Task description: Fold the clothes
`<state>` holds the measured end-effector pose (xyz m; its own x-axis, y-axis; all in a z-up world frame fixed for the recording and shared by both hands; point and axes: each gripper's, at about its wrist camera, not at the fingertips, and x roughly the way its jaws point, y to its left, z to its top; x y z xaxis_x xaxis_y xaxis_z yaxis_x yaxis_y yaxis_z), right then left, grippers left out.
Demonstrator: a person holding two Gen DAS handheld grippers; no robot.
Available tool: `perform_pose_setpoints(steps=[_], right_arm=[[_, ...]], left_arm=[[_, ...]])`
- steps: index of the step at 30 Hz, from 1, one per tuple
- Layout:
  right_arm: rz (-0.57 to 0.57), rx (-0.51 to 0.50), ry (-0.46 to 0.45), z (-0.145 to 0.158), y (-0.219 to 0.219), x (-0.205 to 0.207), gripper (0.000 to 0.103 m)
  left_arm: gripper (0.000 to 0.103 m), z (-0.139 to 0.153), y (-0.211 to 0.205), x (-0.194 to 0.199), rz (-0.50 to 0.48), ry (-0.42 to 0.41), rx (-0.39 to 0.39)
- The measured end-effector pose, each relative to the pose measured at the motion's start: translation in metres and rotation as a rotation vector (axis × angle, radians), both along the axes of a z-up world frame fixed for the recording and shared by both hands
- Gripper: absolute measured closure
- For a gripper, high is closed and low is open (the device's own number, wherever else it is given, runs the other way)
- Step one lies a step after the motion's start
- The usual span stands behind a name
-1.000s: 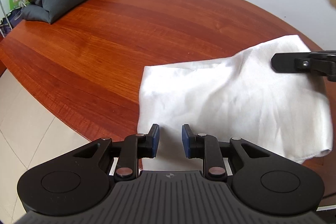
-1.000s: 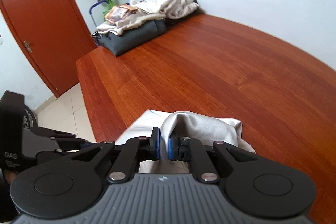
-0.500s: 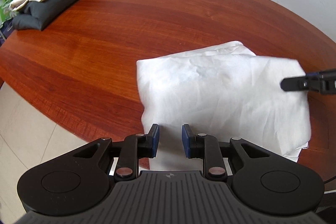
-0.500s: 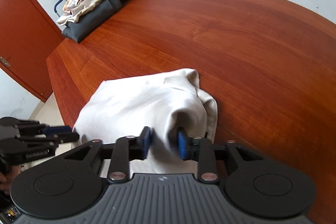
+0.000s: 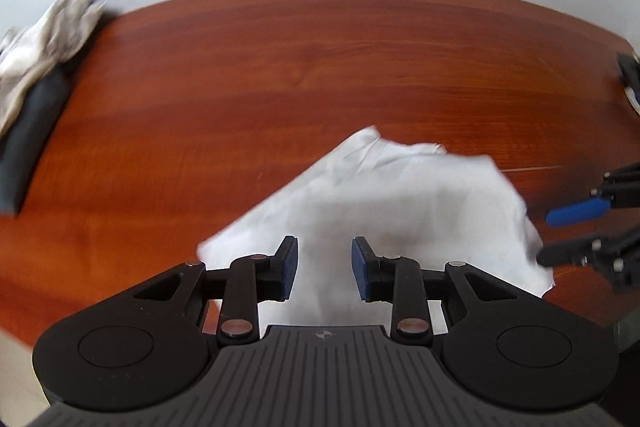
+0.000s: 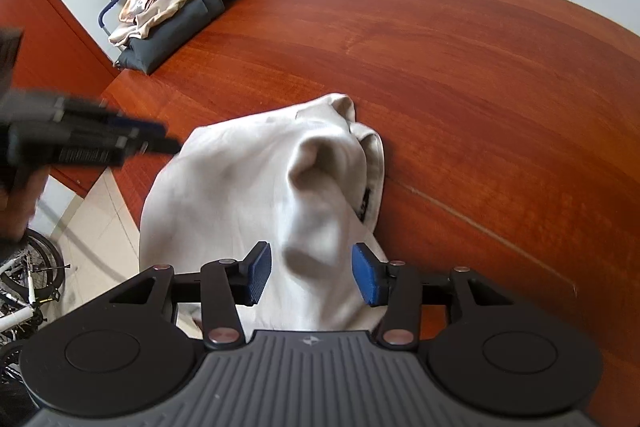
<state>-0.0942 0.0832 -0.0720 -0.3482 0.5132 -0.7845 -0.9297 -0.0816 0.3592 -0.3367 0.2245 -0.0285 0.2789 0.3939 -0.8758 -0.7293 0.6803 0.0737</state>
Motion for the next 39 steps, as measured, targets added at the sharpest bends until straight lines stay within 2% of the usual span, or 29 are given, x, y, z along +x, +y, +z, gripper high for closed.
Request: perform_pose_setpoints(steps=[1,6,13,20,27,34,39], right_arm=[[0.003,-0.001,-0.001,-0.001,-0.003,0.000,0.052],[-0.030,-0.009,-0.016,-0.004,-0.013,-0.001,0.052],[-0.221,-0.017,-0.003,-0.011,-0.022,-0.009,0.052],[-0.390,-0.036,0.021,-0.023,-0.031,-0.030,0.049],[-0.511,-0.045,0.025,-0.032,-0.043,-0.044,0.046],[-0.582,-0.022,0.024,-0.039,-0.036,-0.049,0.046],[-0.586,-0.011,0.016,-0.044,-0.027,-0.054,0.048]], left_arm=[[0.068,0.000,0.006,0.008,-0.054,0.015,0.001],[0.067,-0.006,0.024,0.025,-0.192,0.042,-0.029],[0.067,-0.021,0.048,0.051,-0.424,0.060,-0.094],[0.063,-0.043,0.066,0.084,-0.601,0.080,-0.174],[0.060,-0.070,0.069,0.113,-0.720,0.113,-0.238],[0.057,-0.087,0.071,0.119,-0.742,0.134,-0.287],[0.059,-0.090,0.068,0.120,-0.757,0.131,-0.297]])
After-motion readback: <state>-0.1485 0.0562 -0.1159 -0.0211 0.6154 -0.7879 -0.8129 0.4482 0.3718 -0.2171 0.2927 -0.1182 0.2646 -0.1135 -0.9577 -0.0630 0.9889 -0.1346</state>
